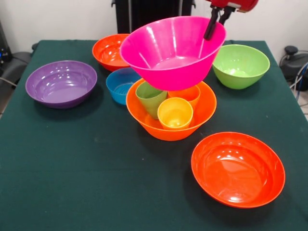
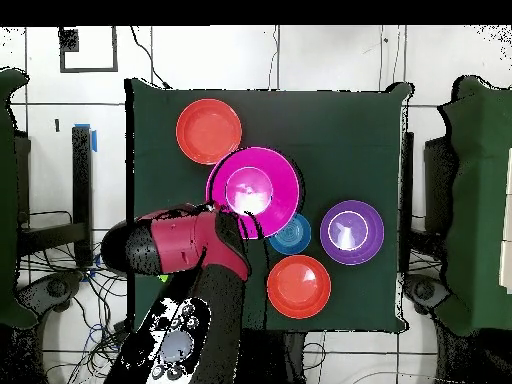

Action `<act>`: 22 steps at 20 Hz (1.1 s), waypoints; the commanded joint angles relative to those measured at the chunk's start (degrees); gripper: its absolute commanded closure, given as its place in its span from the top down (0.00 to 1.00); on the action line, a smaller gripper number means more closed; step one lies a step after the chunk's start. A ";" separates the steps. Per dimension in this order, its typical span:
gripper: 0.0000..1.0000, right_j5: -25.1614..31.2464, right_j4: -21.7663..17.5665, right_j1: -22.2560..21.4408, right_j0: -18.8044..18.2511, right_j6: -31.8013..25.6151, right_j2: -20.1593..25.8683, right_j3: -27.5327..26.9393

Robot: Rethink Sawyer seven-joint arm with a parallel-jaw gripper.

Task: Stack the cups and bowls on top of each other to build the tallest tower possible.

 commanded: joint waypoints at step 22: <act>0.00 -6.48 -5.99 6.70 2.10 7.79 -1.90 -1.17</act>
